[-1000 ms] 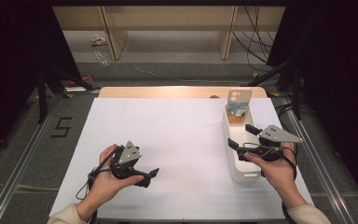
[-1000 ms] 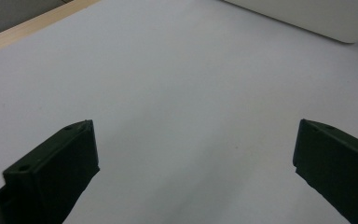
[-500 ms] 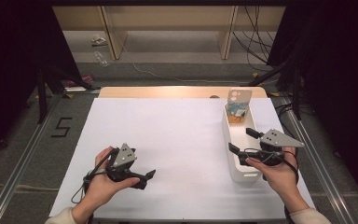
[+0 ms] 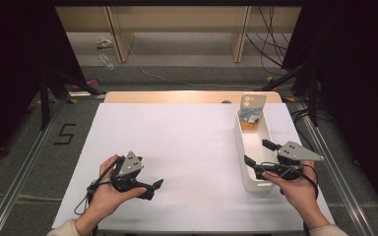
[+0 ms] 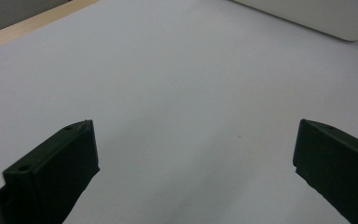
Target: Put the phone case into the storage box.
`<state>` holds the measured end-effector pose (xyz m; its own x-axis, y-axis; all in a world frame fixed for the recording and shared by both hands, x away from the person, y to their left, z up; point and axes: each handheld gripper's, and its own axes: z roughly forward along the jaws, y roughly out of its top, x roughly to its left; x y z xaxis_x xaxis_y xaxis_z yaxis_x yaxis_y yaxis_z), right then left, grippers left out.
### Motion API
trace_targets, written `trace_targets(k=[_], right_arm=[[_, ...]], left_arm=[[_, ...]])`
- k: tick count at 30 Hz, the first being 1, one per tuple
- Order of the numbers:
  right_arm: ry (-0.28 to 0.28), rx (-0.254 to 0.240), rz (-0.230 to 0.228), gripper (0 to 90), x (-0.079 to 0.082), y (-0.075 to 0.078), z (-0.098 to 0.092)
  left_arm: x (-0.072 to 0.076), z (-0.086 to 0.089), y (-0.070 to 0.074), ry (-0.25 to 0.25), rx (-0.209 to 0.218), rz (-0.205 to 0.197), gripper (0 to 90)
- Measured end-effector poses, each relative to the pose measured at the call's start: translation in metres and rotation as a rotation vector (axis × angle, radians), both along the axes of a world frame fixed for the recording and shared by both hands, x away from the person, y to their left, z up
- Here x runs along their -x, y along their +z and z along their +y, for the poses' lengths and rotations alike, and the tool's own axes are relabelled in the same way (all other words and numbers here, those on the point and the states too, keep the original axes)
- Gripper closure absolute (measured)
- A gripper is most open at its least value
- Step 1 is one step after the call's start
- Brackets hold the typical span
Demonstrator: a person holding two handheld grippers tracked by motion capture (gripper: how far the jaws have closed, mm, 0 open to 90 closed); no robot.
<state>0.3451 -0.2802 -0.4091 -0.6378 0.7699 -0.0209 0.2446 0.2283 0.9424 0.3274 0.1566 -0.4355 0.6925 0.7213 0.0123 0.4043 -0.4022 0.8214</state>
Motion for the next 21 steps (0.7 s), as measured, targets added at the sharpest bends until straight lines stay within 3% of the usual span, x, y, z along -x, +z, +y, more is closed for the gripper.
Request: trace_targets(k=[21], right_arm=[[-0.007, -0.02, 0.002, 15.0, 0.0071, -0.0058, -0.0059]], left_arm=[[-0.0009, 0.0003, -0.0007, -0.004, -0.005, 0.003, 0.0]])
